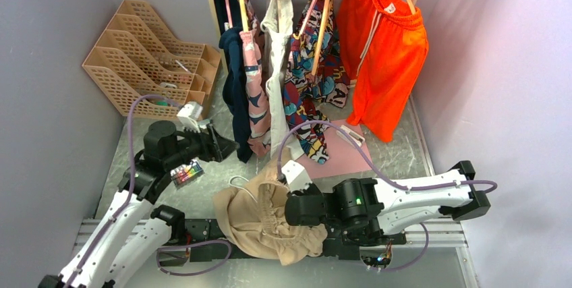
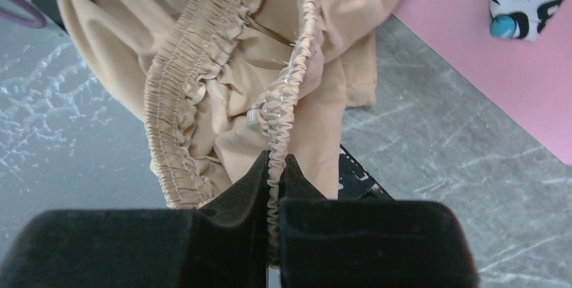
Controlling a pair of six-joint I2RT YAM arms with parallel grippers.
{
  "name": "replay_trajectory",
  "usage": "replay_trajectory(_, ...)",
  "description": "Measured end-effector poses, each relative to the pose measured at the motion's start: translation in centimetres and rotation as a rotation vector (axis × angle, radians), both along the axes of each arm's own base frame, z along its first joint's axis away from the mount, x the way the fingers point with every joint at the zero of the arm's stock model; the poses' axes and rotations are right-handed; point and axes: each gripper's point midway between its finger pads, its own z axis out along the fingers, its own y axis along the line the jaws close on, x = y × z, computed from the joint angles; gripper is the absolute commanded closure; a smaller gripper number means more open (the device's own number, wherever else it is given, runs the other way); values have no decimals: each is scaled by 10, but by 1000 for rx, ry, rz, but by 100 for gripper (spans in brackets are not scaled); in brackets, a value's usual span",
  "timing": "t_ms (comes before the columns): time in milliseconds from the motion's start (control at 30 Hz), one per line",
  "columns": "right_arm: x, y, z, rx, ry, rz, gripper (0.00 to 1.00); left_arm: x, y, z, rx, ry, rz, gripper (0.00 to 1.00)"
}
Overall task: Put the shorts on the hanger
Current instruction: Adjust the shorts at the center of the board.
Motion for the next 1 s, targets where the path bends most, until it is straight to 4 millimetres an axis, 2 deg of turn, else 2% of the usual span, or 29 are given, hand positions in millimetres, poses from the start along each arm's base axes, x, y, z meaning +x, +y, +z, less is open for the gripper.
replay_trajectory(133,4,-14,-3,-3,3,-51,100,-13,-33,-15,50,17,-160,26)
replay_trajectory(267,6,-24,-5,10,7,-85,100,-47,-81,-41,159,65,-362,25)
replay_trajectory(367,7,-26,-4,21,9,-94,100,-66,-99,-62,246,81,-437,21)
replay_trajectory(433,7,-27,-4,28,11,-95,100,-71,-104,-74,294,89,-455,21)
replay_trajectory(567,6,-29,-3,46,16,-90,100,-67,-104,-93,378,91,-441,20)
replay_trajectory(800,5,-26,4,102,24,-73,100,-59,-109,-104,431,48,-460,24)
replay_trajectory(1000,1,-18,10,162,37,-34,100,-59,-119,-113,423,25,-506,23)
